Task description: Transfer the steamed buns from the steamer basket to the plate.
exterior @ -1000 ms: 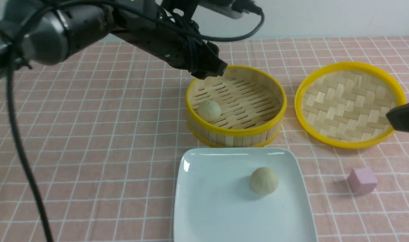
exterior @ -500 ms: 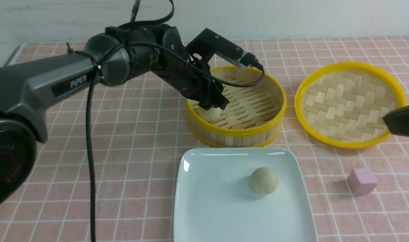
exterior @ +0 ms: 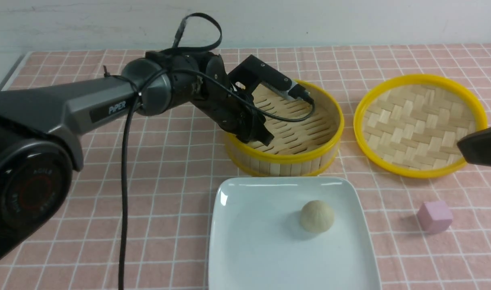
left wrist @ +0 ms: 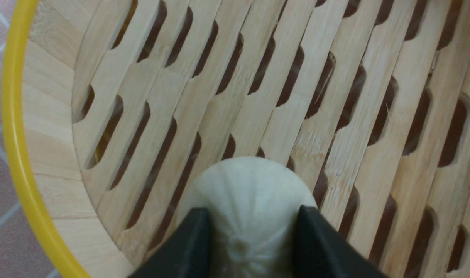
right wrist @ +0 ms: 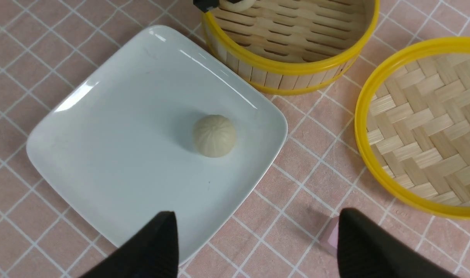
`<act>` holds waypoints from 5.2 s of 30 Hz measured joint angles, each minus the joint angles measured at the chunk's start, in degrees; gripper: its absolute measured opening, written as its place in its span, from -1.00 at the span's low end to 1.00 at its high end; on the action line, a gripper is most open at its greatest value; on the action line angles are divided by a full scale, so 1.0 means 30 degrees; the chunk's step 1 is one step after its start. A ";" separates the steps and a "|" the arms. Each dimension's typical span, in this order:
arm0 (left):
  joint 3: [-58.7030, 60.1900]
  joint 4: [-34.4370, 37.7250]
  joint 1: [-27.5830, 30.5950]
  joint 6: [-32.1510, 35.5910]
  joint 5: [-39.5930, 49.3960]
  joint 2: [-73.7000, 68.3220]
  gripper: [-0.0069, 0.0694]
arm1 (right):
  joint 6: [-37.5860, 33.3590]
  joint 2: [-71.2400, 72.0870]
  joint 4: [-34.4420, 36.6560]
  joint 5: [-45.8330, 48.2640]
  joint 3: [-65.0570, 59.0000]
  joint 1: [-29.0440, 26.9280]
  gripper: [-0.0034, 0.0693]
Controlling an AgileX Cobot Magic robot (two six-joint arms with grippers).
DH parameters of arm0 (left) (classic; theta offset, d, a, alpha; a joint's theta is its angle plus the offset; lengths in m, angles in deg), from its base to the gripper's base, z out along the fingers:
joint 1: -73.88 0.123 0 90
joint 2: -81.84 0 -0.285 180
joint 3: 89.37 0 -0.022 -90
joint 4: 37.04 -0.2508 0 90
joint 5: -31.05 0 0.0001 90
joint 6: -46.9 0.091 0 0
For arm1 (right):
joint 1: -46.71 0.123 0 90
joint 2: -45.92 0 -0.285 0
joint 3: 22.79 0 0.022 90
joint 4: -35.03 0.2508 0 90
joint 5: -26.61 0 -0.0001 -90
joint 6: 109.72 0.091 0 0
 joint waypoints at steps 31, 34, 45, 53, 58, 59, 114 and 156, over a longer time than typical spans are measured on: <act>0.3721 0.6691 0.1317 0.1247 1.1893 0.8386 -0.73 | -0.0545 0.0000 0.0251 -0.0121 0.0000 0.0000 0.49; 0.5604 0.7450 0.1317 0.2366 1.0970 0.7070 -0.73 | -0.0658 0.0000 0.0309 -0.0121 0.0000 0.0000 0.49; 0.7471 0.9339 0.1317 0.5447 0.6217 0.4993 -0.73 | -0.0791 0.0000 0.0548 -0.0106 0.0000 0.0000 0.48; 0.7495 0.9358 0.1317 0.5910 0.5238 0.4218 -0.63 | -0.0799 0.0000 0.0746 -0.0106 0.0000 0.0000 0.48; 0.7532 0.9358 0.1317 0.6052 0.4689 0.4218 -0.28 | -0.0853 0.0000 0.0746 -0.0106 0.0000 0.0000 0.48; 0.7532 0.9358 0.1317 0.6052 0.4618 0.4218 -0.17 | -0.0853 0.0000 0.0746 -0.0106 0.0000 0.0000 0.48; 0.7589 -1.3696 0.1338 -1.4820 0.3699 2.1373 0.55 | 0.2993 1.2969 -0.2634 -0.2245 -0.5370 0.0000 0.48; 0.7589 -1.3611 0.1338 -1.4896 0.3418 2.1373 0.39 | 0.3473 1.8274 -0.1912 -1.4071 -1.8792 0.0000 -0.34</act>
